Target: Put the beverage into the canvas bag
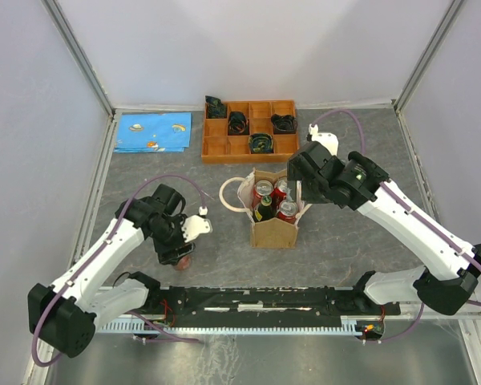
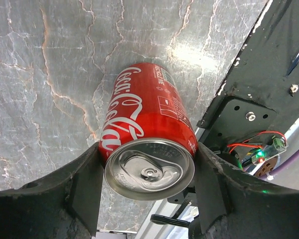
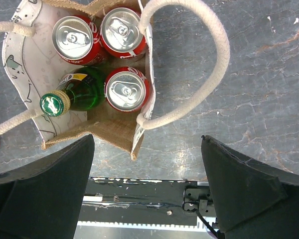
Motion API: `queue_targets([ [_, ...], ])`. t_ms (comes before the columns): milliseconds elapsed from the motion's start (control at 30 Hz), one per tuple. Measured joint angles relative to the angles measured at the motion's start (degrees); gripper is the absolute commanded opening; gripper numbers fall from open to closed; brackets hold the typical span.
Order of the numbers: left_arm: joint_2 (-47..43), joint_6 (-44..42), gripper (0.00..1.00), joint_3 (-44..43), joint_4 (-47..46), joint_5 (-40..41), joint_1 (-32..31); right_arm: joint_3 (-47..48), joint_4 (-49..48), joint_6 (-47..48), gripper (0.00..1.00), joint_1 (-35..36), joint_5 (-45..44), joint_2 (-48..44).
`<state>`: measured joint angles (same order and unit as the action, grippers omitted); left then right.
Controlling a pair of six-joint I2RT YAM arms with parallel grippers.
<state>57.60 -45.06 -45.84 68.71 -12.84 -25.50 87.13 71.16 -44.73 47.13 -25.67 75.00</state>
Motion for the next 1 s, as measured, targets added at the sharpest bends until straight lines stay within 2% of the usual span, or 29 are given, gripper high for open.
queue_targets([
  [167, 1.42, 1.38, 0.03, -4.44, 0.81, 0.11, -0.02, -0.09, -0.04, 0.07, 0.92, 0.00, 1.09, 0.00],
  [367, 7.34, 6.14, 0.03, -25.55, 1.03, -1.97, 0.00, -3.19, -2.29, 2.56, 0.86, 0.61, 7.13, 0.00],
  [467, 10.84, 8.94, 0.03, -35.26, 0.59, -4.28, 0.02, -4.04, -3.56, 5.64, 0.86, 3.58, 9.99, 0.02],
  [667, 18.03, 14.19, 0.03, -46.64, 2.21, -8.66, 0.02, -7.56, -8.04, 12.31, 0.90, 9.75, 13.09, -2.23],
  [833, 23.91, 19.15, 0.03, -54.38, 2.51, -11.91, 0.02, -17.22, -13.53, 16.87, 0.97, 10.51, 13.16, -8.61],
  [1000, 28.63, 24.00, 0.03, -62.16, 1.64, -14.21, 0.02, -24.48, -19.93, 21.27, 0.97, 10.51, 13.07, -12.52],
])
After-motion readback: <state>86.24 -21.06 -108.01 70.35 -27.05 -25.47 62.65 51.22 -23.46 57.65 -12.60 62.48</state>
